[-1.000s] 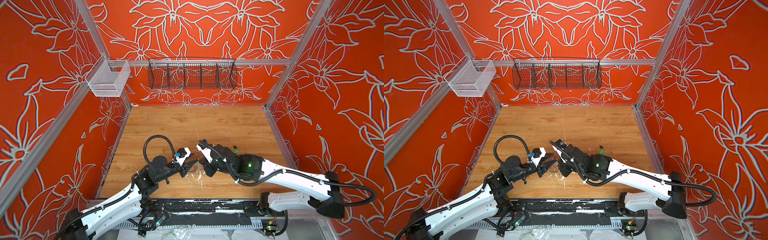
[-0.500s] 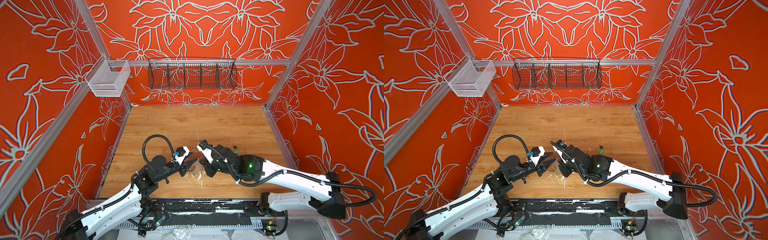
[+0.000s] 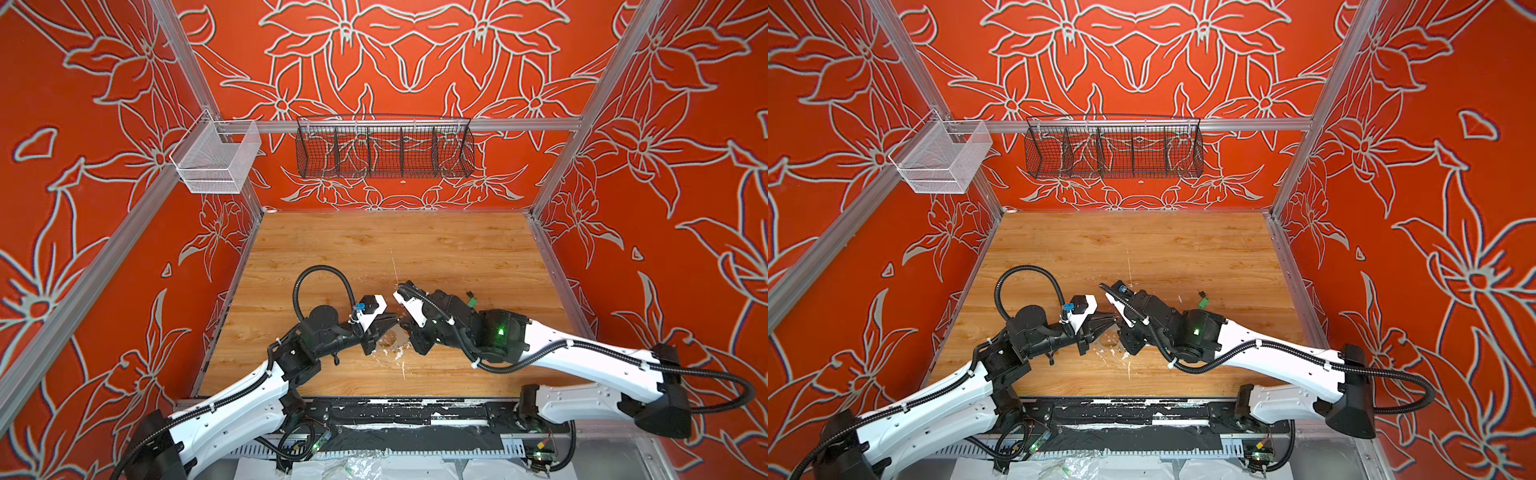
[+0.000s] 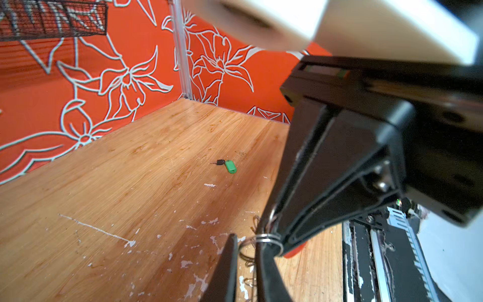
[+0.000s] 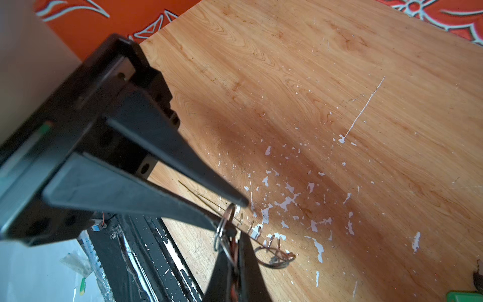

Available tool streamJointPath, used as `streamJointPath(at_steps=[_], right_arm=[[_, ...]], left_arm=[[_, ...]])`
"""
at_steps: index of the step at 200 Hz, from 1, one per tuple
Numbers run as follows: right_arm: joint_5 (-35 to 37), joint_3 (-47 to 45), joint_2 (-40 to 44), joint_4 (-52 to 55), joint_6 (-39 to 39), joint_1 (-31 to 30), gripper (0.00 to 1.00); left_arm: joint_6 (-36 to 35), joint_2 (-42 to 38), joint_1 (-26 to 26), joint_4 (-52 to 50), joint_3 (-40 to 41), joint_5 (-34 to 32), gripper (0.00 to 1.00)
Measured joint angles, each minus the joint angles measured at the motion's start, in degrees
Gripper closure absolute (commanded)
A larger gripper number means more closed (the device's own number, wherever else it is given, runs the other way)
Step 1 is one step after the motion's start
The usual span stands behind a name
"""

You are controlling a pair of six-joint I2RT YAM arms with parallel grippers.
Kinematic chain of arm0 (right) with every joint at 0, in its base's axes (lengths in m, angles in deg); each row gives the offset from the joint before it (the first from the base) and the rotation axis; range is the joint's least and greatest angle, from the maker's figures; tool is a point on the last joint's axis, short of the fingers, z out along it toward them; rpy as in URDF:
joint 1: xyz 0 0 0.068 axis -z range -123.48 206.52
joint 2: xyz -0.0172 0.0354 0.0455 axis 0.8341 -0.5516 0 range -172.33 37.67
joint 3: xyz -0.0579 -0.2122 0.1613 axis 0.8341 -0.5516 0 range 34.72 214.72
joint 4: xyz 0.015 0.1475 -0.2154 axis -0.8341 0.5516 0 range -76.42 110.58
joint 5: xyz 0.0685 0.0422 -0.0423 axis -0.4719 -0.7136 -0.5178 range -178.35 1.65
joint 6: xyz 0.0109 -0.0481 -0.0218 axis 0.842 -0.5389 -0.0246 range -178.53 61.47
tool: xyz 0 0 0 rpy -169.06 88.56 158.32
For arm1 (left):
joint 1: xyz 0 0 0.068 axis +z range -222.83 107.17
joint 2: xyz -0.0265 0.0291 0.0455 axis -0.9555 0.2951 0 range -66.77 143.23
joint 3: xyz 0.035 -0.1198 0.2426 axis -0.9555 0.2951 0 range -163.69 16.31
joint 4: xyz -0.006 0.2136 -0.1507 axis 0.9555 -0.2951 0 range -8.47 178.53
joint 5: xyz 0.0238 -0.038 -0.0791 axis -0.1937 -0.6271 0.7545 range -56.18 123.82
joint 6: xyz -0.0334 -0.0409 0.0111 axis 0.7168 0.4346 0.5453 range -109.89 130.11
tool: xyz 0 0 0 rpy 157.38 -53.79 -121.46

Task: Attach keys to a key ring
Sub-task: Insert the key into the keyring.

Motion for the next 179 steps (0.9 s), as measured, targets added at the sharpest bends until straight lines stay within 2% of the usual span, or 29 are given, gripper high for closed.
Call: streamJointPath(at_steps=[65,125,179], right_arm=[[-1.3,-2.9,0.9,0.5,-3.6,0.6,1.0],[-3.6,-7.5,4.0,-0.8,-16.0,1.0,1.0],[-2.7,-6.2,3.9,2.0,-22.6,0.7,1.0]], left_arm=[[-0.7,3.2,0.6,-2.2,-0.9,5.0,1.0],[-1.3,6.1,0.9,-6.0,-2.7,12.1,1.0],[-1.0,6.2,1.1,-6.7,-3.1,13.6,1.0]])
